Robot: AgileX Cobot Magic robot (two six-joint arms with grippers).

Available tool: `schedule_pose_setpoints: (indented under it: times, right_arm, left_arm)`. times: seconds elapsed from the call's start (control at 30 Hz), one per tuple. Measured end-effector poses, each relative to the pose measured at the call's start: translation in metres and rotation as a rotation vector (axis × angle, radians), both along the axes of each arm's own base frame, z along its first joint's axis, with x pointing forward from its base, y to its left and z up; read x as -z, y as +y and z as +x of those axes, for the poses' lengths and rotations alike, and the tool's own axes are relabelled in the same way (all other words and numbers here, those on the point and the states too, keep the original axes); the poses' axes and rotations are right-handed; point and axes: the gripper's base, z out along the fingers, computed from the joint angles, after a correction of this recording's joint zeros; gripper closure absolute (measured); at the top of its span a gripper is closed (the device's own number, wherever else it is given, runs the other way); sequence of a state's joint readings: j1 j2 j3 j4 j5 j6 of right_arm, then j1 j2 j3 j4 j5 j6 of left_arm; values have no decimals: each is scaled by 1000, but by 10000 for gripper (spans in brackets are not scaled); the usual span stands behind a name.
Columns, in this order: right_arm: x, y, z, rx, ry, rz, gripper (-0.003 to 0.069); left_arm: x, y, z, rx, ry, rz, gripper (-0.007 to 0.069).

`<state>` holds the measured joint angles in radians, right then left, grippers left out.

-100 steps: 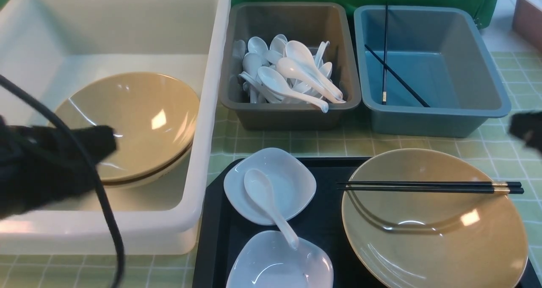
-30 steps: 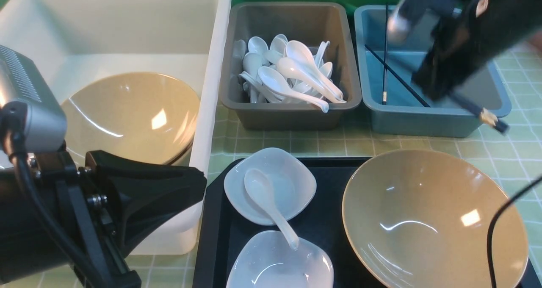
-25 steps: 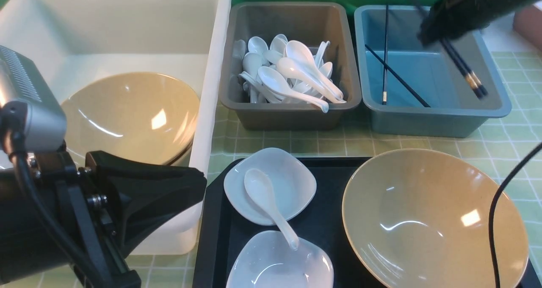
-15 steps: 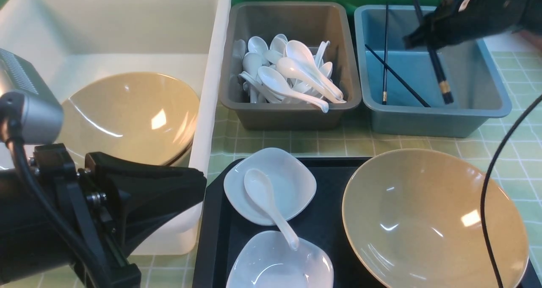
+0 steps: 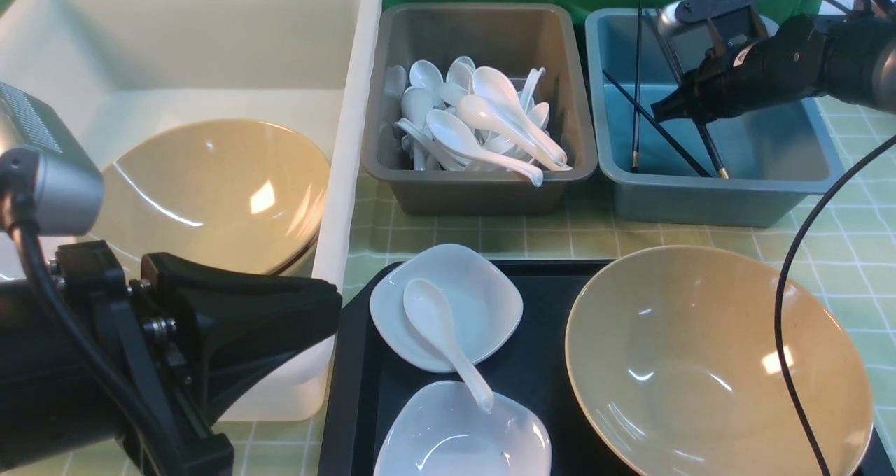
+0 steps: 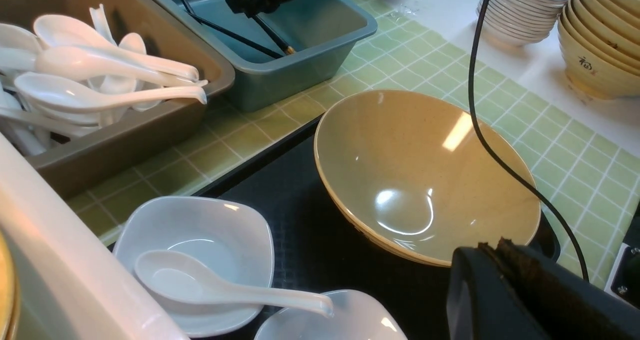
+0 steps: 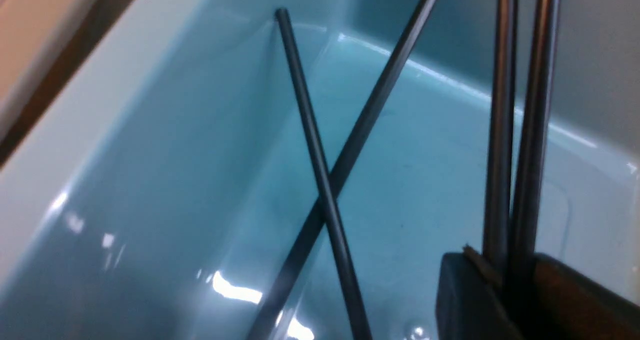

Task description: On green table put chopsticks spoon bowls plates into blue grey white boxes.

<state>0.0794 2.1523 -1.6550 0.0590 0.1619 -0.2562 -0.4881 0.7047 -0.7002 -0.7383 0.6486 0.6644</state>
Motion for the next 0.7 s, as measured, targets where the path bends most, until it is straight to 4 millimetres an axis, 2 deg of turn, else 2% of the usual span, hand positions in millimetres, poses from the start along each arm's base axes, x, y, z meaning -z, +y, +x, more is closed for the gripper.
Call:
schedule_pose_setpoints:
  times: [0.2, 0.33, 0.4, 0.43, 0.53, 0.6, 0.63, 0.7]
  right_arm:
    - [-2, 0, -1, 15, 8, 18, 330]
    - [-15, 0, -7, 21, 27, 31, 288]
    - [-39, 0, -18, 16, 50, 35, 279]
    - [-41, 0, -20, 16, 52, 35, 279]
    - [-90, -1, -50, -2, 98, 34, 287]
    - [-109, -2, -62, -11, 101, 29, 296]
    - [-129, -3, -79, -31, 125, 15, 310]
    - [-155, -3, -102, -58, 135, -2, 331]
  left_arm:
    - [0, 0, 0, -4, -4, -2, 626]
    - [0, 0, 0, -4, -4, -2, 626]
    - [0, 0, 0, -4, -4, -2, 626]
    - [0, 0, 0, -4, -4, -2, 626]
    - [-1, 0, 1, -13, -10, -8, 626]
    - [-2, 1, 2, -21, -11, -14, 626]
    - [-2, 1, 3, -38, -12, -28, 626]
    - [-3, 0, 7, -66, -2, -50, 624]
